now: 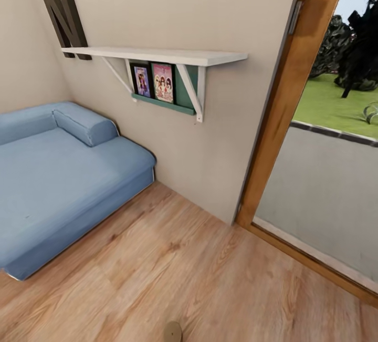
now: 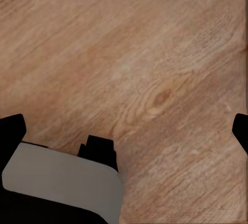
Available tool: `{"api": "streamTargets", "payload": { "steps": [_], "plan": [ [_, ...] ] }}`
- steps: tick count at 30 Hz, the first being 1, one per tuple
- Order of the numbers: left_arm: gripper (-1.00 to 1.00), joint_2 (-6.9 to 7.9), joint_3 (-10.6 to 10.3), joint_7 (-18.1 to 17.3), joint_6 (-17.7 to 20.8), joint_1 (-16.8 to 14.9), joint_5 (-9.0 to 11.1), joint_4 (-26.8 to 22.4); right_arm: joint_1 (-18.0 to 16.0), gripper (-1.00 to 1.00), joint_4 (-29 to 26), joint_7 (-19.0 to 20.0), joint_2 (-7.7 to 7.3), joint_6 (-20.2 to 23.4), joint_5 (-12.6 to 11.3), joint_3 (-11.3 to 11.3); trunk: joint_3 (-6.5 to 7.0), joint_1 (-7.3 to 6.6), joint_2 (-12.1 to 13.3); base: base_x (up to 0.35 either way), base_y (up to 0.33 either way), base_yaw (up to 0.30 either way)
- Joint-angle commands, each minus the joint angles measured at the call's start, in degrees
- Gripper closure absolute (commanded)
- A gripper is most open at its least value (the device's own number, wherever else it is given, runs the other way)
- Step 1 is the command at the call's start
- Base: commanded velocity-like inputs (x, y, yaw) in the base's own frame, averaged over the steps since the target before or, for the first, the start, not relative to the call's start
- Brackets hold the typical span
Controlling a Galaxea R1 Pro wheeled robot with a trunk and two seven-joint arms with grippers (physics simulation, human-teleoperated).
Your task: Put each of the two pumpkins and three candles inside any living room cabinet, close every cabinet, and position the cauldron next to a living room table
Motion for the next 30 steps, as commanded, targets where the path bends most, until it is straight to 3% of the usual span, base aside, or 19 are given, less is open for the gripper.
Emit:
{"api": "streamTargets", "payload": {
  "steps": [1, 8, 25, 27, 30],
  "plan": [
    [-1.00, 0.00, 0.00, 0.00, -0.01, 0.00, 0.00, 0.00, 0.00, -1.00, -0.02, 0.00, -0.01, -0.01, 0.00, 0.00, 0.00, 0.00, 0.00, 0.335, 0.000, 0.000],
    [-1.00, -0.02, 0.00, 0.06, -0.02, 0.00, 0.00, 0.00, 0.00, -1.00, -0.04, 0.00, 0.06, -0.07, -0.08, 0.00, 0.00, 0.00, 0.00, 0.288, 0.000, 0.000],
    [-1.00, 0.58, 0.24, 0.48, 0.02, -0.04, 0.11, -0.11, -0.09, -1.00, -0.66, -0.50, -0.09, 0.13, 0.57, 0.39, 0.00, 0.00, 0.00, 0.013, 0.000, 0.000],
    [-1.00, 1.09, 0.35, 0.56, 1.11, -0.83, 0.18, -0.20, -0.60, -1.00, -1.24, -0.56, -0.13, 0.85, 0.71, 0.46, 0.00, 0.00, 0.00, 0.000, 0.000, 0.000],
    [-1.00, 1.47, 0.41, 0.60, 5.60, -3.13, 0.29, -0.66, -2.24, -1.00, -3.54, -0.83, -0.01, 6.00, 1.73, 0.50, 0.00, 0.00, 0.00, 0.000, 0.000, 0.000]
  ]
}}
